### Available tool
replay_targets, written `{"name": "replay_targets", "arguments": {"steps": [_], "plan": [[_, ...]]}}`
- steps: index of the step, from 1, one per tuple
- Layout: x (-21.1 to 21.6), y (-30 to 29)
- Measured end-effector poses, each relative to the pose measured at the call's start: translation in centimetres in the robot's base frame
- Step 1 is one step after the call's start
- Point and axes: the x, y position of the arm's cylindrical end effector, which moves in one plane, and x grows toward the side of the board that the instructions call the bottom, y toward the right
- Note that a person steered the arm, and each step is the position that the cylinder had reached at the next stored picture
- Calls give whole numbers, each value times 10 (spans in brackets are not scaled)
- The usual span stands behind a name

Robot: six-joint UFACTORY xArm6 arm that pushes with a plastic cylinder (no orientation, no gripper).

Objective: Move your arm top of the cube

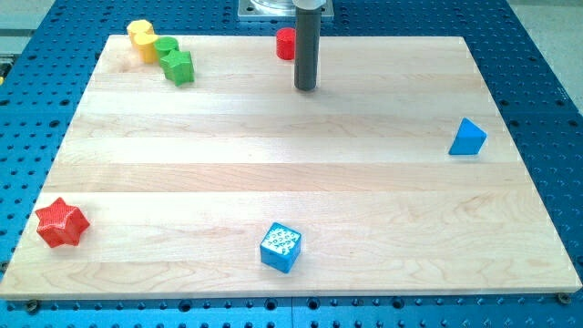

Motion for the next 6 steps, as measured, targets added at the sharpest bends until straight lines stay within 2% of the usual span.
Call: {"name": "replay_targets", "arguments": {"steps": [1, 3, 5, 6], "plan": [[0, 0], [49, -4], [59, -6], [42, -45]]}}
